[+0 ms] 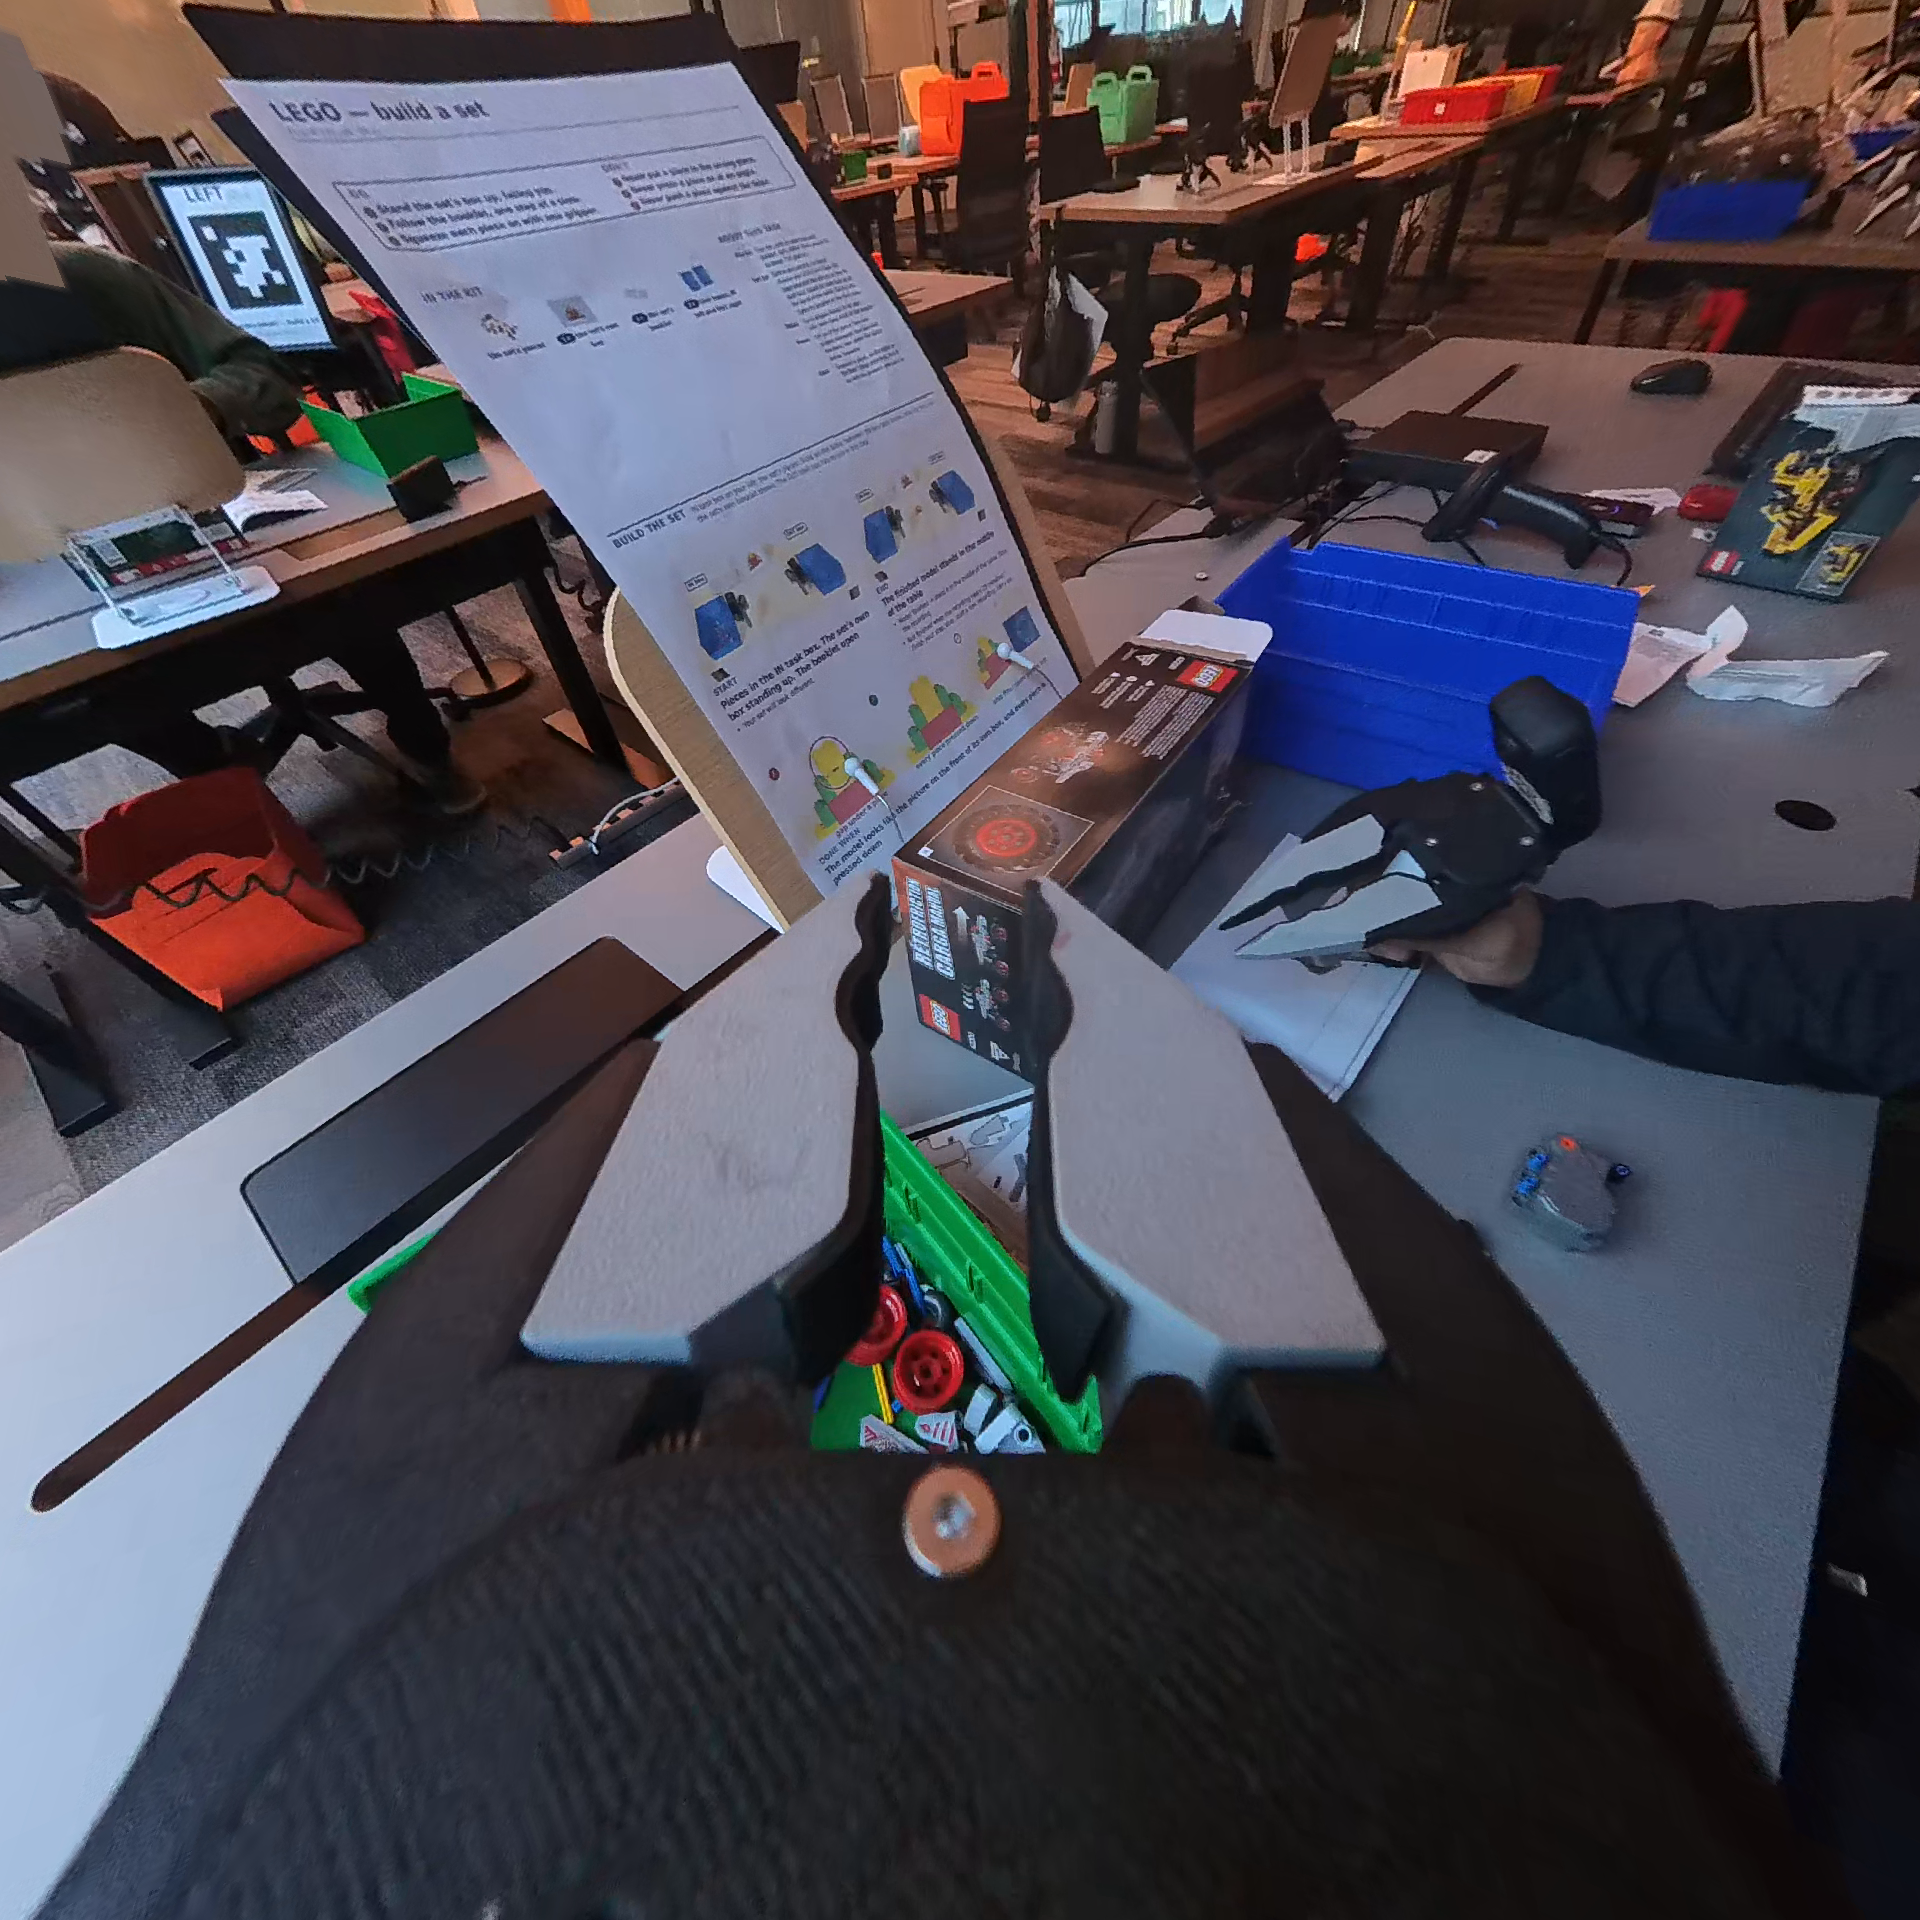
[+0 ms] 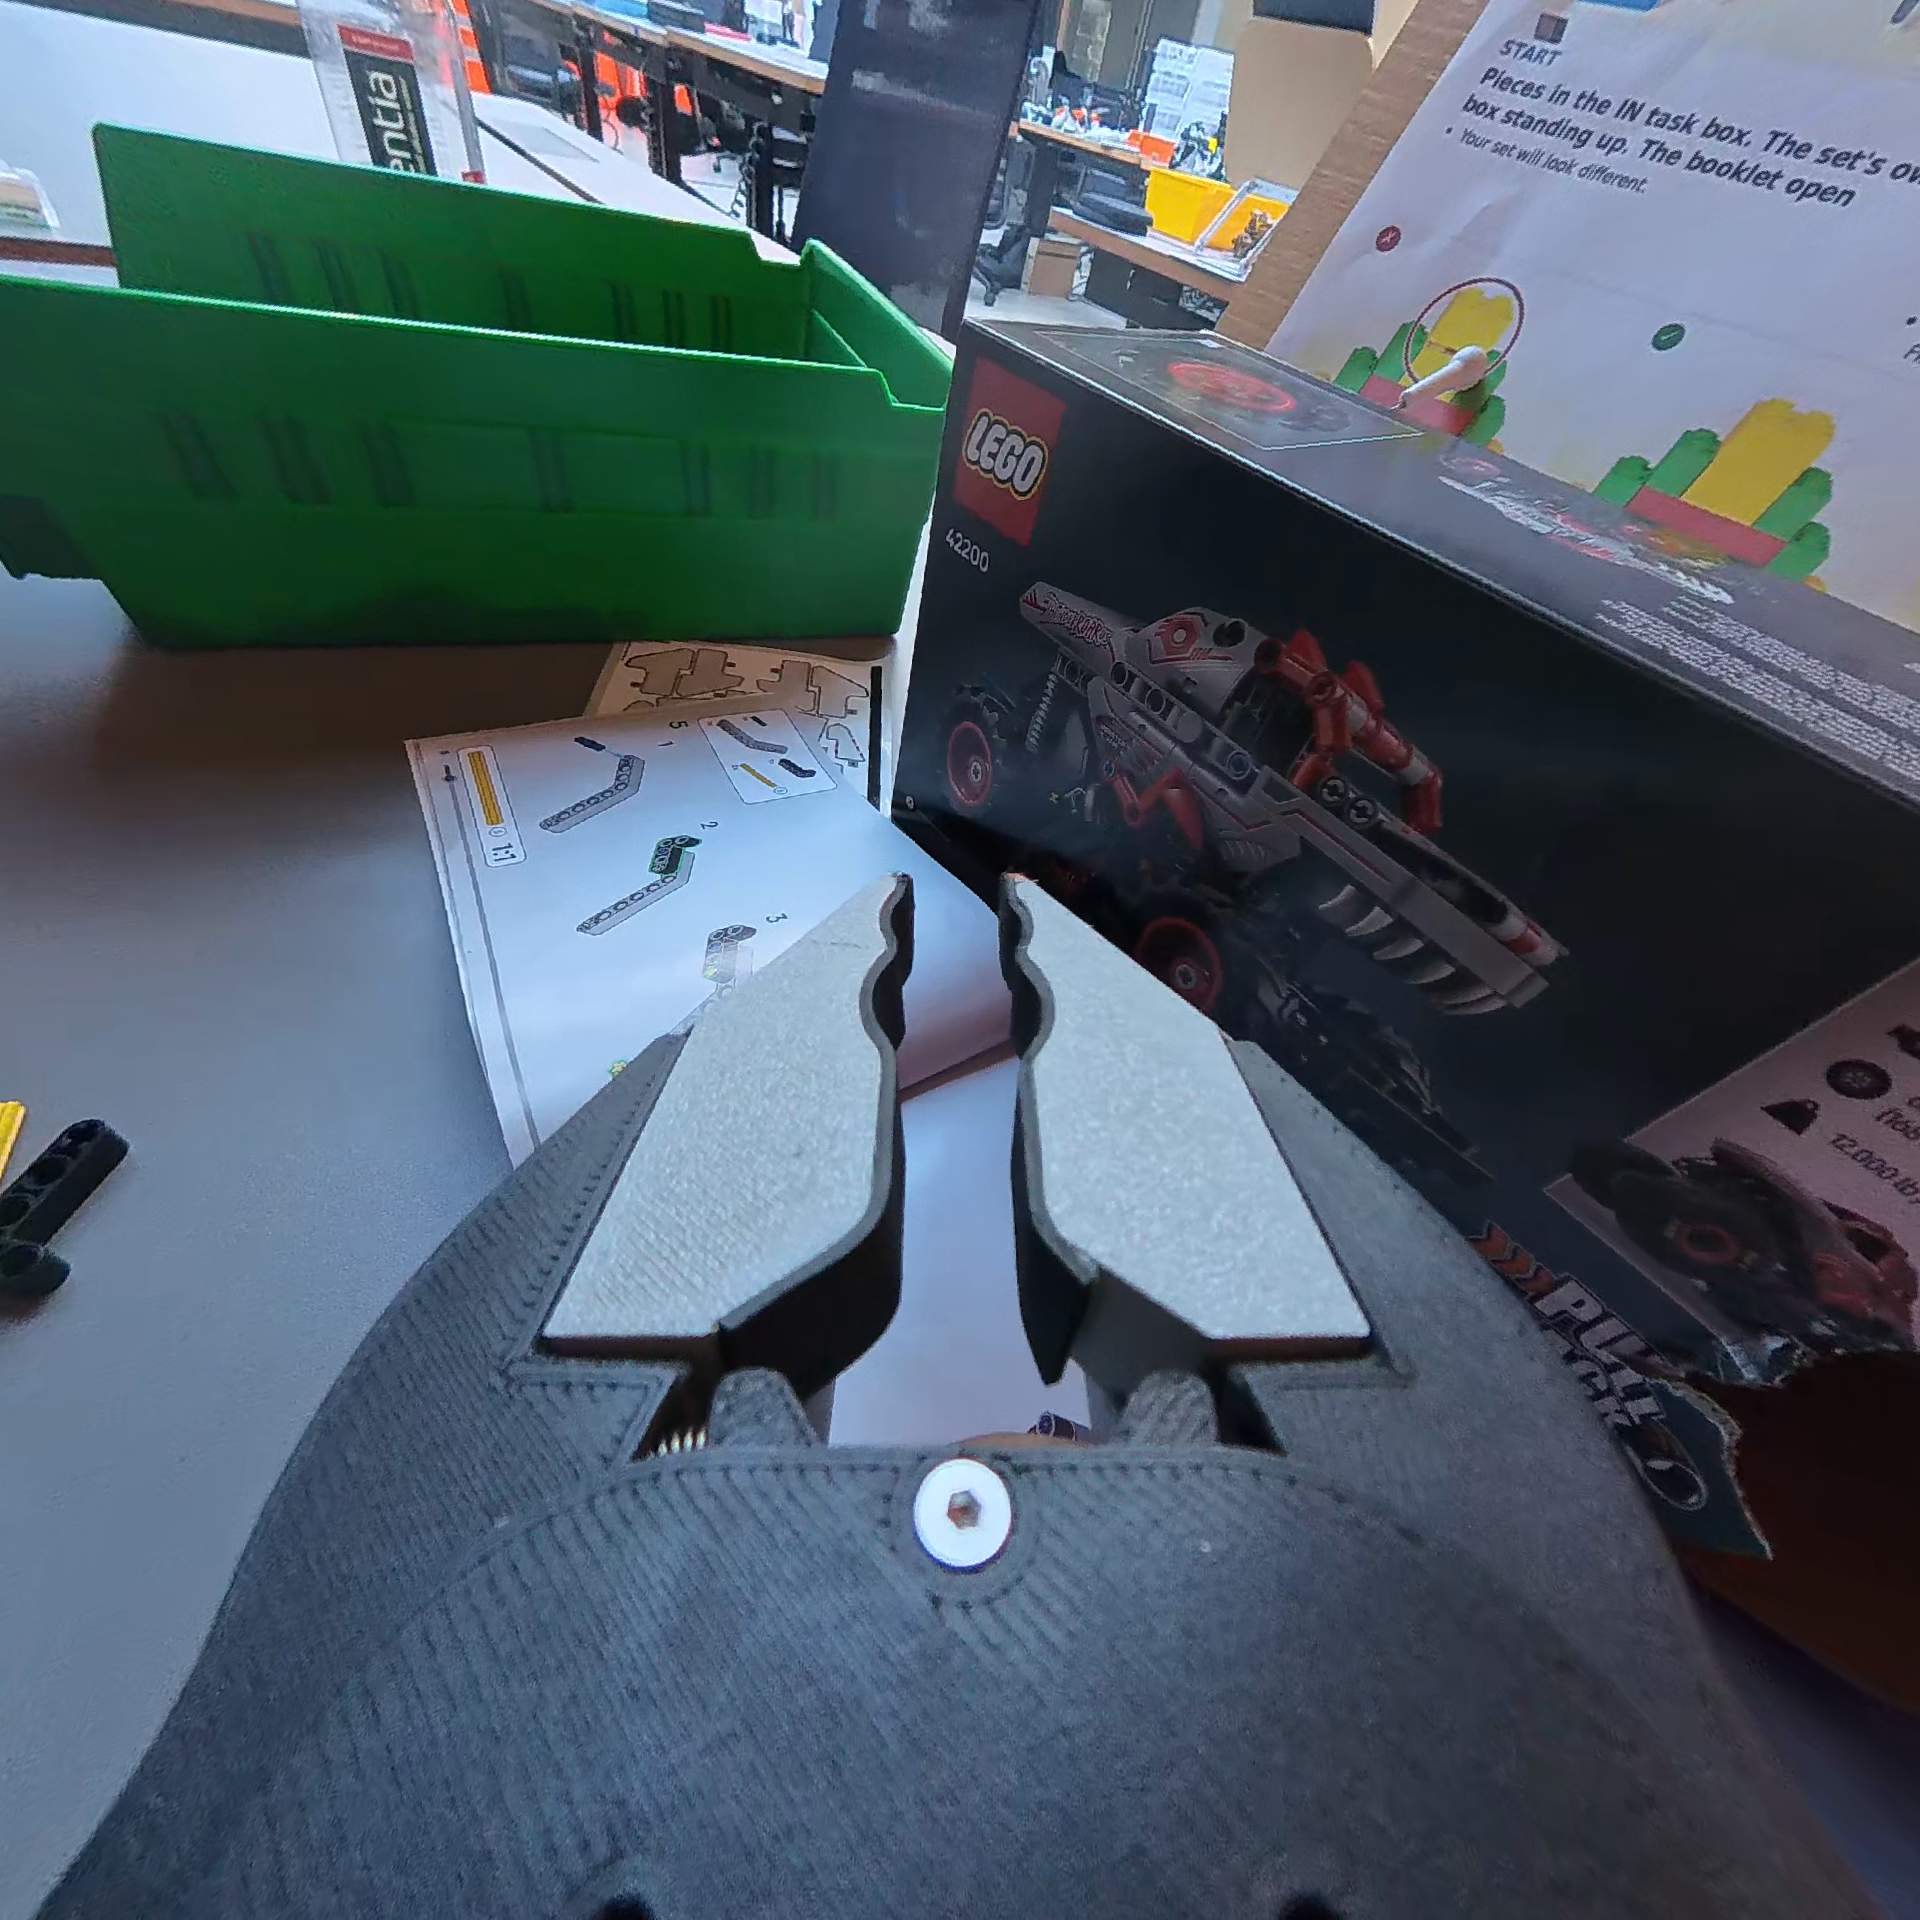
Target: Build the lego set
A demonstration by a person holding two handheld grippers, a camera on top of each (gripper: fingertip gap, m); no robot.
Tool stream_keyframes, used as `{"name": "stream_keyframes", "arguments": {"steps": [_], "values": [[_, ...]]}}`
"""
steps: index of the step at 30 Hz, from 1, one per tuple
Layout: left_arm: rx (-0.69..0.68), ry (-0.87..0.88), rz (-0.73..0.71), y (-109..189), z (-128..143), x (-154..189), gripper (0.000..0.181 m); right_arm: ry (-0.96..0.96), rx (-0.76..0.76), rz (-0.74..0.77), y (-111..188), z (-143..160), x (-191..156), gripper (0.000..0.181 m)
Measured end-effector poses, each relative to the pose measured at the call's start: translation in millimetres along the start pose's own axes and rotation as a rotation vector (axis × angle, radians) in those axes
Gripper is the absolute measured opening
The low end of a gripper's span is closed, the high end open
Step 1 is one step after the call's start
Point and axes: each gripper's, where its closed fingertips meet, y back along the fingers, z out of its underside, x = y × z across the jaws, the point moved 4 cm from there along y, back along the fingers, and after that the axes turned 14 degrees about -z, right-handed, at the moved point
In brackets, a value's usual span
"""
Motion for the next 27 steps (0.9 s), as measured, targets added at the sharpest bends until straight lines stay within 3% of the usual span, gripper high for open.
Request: {"name": "stream_keyframes", "arguments": {"steps": [1, 12, 17, 21, 27], "values": [[0.000, 0.002, 0.003, -0.4, 0.1, 0.3, 0.022, 0.000, -0.001, 0.000, 0.0, 0.0, -0.1, 0.012], [-0.077, 0.007, 0.003, -15.6, 15.5, -9.7, 0.025, 0.002, -0.006, -0.001, -0.4, 0.4, -0.6, 0.010], [-0.290, -0.052, -0.069, -48.2, 58.5, -29.1, 0.031, 0.000, -0.006, 0.006, 0.0, 0.7, 0.5, 0.010], [-0.482, -0.077, -0.010, -71.5, 102.2, -34.2, 0.031, 0.006, -0.010, 0.010, -0.2, 0.8, 0.3, 0.011], [-0.685, -0.130, 0.027, -78.2, 144.7, -40.9, 0.028, 0.027, -0.032, 0.016, -2.1, 2.1, -1.6, 0.010]]}}
